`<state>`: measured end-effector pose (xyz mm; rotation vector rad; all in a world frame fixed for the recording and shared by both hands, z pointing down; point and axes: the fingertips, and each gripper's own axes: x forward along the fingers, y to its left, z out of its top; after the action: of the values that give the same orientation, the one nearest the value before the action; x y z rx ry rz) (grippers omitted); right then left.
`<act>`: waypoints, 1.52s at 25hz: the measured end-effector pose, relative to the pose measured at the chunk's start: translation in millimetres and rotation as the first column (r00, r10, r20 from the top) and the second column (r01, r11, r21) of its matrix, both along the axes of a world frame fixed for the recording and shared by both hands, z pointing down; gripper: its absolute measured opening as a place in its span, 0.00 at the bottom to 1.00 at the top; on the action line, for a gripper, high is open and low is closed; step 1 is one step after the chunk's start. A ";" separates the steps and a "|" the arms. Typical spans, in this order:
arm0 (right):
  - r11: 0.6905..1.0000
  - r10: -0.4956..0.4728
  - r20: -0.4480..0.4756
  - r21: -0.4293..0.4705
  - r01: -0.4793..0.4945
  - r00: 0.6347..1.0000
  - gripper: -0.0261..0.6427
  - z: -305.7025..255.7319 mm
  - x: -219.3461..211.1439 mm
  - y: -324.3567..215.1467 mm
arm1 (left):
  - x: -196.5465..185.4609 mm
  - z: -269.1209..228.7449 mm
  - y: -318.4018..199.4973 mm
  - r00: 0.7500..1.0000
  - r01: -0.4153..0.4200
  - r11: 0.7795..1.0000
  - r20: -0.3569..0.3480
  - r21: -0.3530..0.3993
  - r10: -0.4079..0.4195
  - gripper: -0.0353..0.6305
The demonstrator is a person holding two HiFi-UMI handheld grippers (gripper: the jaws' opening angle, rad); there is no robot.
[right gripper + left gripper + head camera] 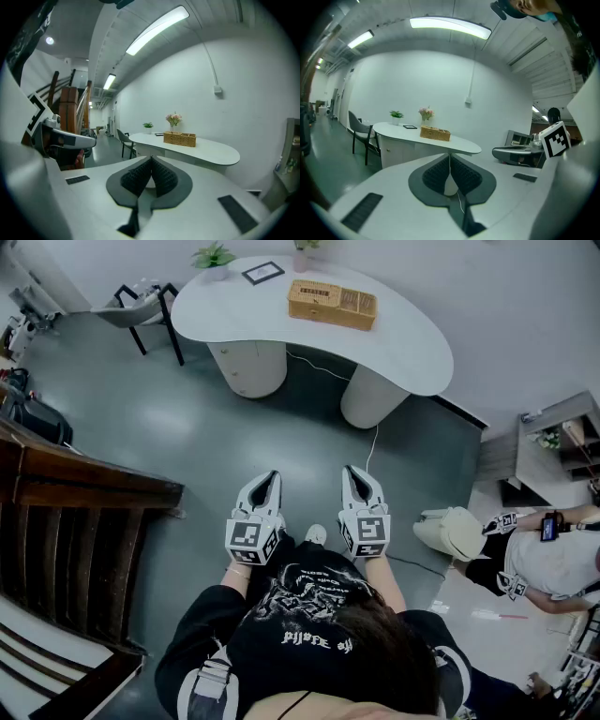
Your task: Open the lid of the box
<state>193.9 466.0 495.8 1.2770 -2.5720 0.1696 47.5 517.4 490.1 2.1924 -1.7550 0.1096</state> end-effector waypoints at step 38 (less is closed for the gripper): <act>0.989 0.145 0.055 -0.037 -0.143 0.988 0.08 16.1 -55.9 -45.6 | -96.4 21.1 -56.8 0.998 -0.055 0.998 -0.002 -0.001 0.055 0.09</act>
<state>138.0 420.4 511.9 1.4662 -2.5128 0.2795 -49.0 460.5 511.2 2.2404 -1.6932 0.1215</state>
